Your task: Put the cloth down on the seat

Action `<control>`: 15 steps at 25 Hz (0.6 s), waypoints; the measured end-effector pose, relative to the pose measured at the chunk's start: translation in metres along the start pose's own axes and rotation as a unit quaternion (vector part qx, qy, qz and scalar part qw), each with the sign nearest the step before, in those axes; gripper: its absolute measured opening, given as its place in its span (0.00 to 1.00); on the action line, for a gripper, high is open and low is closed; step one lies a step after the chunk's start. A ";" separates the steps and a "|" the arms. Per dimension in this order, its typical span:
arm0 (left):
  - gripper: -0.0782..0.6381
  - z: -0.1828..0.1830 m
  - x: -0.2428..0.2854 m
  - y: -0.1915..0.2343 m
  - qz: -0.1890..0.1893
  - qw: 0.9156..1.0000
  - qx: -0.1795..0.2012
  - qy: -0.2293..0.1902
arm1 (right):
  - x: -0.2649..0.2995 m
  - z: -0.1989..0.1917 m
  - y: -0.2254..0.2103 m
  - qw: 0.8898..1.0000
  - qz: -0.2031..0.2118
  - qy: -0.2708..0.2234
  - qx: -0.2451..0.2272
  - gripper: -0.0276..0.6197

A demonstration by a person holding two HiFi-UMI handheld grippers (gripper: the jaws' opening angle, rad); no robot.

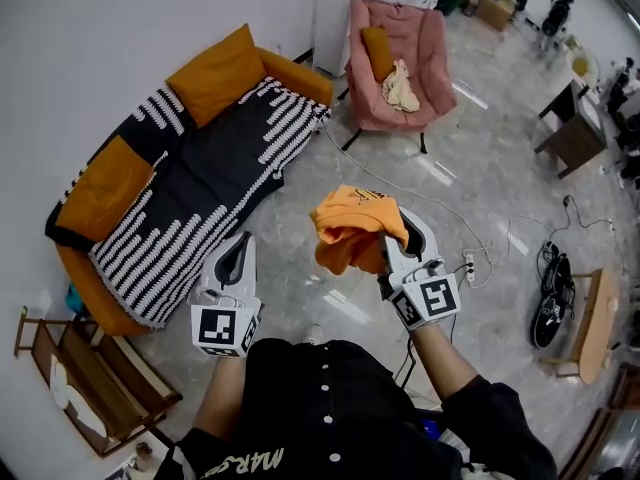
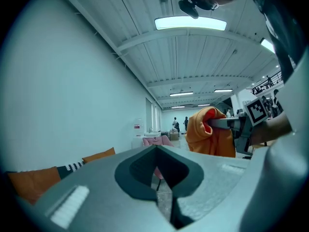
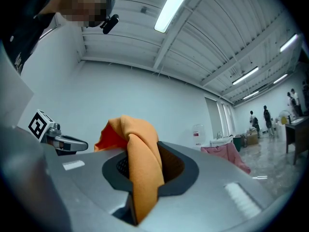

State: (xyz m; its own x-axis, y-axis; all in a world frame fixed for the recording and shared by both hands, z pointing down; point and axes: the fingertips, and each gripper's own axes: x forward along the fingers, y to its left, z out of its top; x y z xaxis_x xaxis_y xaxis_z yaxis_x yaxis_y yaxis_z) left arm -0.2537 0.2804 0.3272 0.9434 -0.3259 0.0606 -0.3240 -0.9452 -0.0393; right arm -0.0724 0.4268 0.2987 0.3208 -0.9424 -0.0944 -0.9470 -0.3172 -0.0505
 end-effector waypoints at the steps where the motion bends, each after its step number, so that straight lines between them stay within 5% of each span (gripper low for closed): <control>1: 0.11 -0.001 0.003 0.000 0.001 1.000 0.000 0.002 | 0.001 -0.002 -0.002 1.000 -0.005 0.003 0.005 0.17; 15: 0.11 -0.010 0.024 0.006 0.005 1.000 -0.002 0.013 | 0.016 -0.015 -0.020 1.000 0.008 0.003 0.005 0.17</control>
State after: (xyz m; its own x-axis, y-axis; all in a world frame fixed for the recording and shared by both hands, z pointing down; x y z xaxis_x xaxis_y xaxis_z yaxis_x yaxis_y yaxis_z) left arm -0.2336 0.2671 0.3383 0.9377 -0.3365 0.0867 -0.3345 -0.9417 -0.0364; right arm -0.0488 0.4162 0.3126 0.3060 -0.9479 -0.0886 -0.9515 -0.3016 -0.0599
